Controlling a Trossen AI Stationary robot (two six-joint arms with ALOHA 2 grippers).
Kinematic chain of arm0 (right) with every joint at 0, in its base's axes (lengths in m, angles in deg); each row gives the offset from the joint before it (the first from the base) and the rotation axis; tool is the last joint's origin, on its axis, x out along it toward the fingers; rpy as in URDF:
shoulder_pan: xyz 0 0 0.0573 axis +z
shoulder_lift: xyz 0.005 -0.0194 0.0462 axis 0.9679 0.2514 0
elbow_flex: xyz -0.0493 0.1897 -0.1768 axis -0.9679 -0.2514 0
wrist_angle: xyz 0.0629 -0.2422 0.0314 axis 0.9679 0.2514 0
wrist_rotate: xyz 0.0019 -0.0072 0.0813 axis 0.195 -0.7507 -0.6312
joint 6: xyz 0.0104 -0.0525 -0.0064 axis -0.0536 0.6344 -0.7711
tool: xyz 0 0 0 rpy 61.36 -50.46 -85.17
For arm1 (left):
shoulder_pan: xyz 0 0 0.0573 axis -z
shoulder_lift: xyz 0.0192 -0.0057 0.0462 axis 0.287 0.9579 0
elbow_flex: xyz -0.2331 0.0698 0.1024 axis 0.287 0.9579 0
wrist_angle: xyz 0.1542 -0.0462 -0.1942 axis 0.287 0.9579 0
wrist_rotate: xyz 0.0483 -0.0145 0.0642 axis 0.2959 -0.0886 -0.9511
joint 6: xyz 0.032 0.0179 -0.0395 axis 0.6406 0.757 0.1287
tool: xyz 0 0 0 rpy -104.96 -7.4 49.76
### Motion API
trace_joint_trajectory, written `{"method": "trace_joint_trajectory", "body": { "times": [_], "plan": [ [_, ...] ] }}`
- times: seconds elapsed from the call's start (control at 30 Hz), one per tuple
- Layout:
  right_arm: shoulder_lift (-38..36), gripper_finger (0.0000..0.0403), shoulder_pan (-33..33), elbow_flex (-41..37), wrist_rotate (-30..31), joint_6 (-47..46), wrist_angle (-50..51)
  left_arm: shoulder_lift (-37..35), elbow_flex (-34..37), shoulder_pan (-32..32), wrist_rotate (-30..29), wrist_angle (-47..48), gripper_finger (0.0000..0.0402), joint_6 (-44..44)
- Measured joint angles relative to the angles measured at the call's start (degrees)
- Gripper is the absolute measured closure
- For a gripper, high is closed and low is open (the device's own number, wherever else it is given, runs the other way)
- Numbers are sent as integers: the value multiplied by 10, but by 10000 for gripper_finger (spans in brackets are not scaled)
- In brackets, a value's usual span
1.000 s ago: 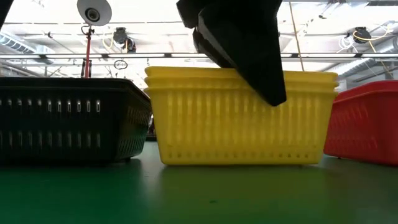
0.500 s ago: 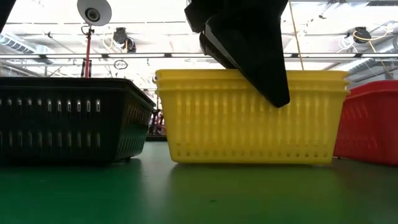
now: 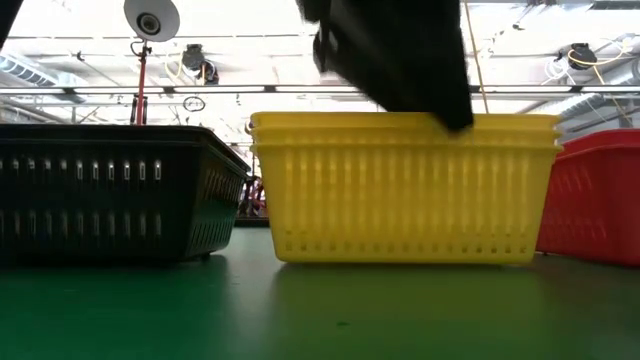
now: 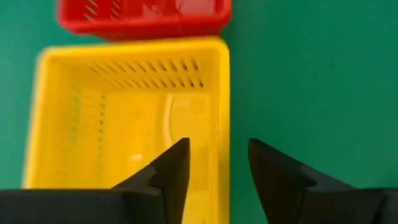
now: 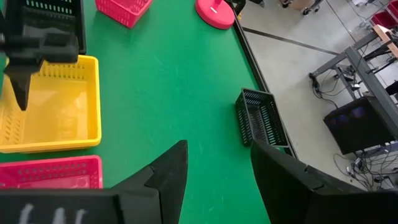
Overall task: Stack baskets by color
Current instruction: Stack the top black bin on top of the bottom black bin
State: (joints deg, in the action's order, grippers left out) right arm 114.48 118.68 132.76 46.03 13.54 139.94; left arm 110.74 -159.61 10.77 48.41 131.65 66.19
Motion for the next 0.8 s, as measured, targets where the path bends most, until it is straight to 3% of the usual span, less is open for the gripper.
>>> {"method": "trace_joint_trajectory", "body": {
  "times": [0.17,0.43,0.8],
  "plan": [
    [0,234,0,0,0,1,-5,-37,0,3,4,4,212,9],
    [0,234,0,0,0,4,-8,-104,0,18,-6,27,208,41],
    [0,234,-1,-45,3,9,-15,-169,-1,52,-161,168,208,18]
  ]
}}
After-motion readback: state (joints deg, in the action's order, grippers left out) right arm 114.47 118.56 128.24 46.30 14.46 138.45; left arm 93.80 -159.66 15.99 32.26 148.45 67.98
